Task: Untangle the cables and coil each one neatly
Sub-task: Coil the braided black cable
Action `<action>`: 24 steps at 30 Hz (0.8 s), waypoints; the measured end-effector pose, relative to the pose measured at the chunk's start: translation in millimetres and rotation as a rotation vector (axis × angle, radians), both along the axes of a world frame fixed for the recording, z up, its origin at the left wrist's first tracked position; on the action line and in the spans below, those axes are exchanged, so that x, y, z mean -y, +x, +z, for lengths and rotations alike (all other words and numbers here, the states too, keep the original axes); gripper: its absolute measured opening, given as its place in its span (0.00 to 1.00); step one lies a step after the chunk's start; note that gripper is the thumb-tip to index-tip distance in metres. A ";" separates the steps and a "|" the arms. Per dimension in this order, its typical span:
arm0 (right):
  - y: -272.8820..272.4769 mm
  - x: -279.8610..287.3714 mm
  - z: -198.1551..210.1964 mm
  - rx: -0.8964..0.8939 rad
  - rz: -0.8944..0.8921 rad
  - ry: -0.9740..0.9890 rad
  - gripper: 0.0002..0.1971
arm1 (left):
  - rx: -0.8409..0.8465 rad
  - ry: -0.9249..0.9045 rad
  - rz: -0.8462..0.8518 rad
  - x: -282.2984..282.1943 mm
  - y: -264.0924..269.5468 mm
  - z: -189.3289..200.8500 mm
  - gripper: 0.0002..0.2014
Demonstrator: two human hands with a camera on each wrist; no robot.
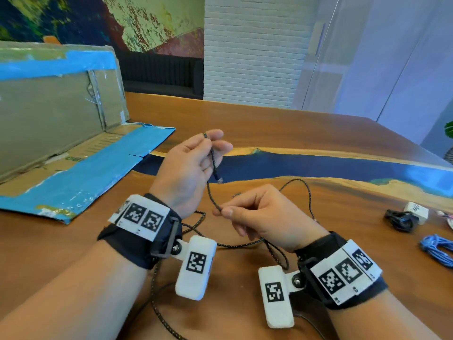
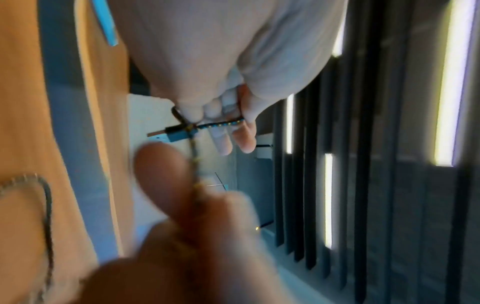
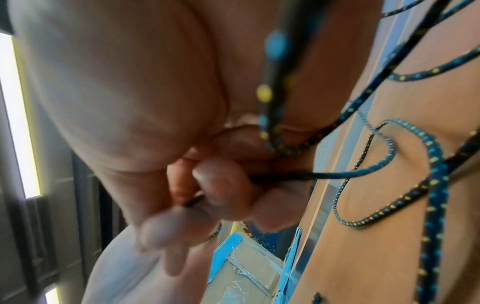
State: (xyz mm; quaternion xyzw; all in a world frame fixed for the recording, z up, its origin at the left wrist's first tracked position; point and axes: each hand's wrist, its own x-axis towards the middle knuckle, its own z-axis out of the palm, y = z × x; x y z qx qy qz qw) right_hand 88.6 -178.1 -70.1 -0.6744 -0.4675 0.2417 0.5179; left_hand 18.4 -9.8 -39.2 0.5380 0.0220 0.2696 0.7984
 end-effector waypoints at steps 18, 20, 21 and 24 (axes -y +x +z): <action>21.0 7.3 -2.3 -0.208 -0.300 0.093 0.12 | 0.143 -0.423 -0.190 -11.2 -4.6 6.8 0.19; 15.1 8.5 0.3 -0.129 -0.191 -0.020 0.12 | 0.178 -0.390 -0.038 -16.2 -1.4 6.0 0.17; 11.7 8.8 2.0 -0.097 -0.132 -0.068 0.11 | 0.156 -0.334 0.000 -16.5 -1.1 5.2 0.17; 3.3 9.2 5.8 -0.082 0.030 -0.091 0.09 | -0.008 -0.022 0.040 -9.1 -1.6 1.4 0.15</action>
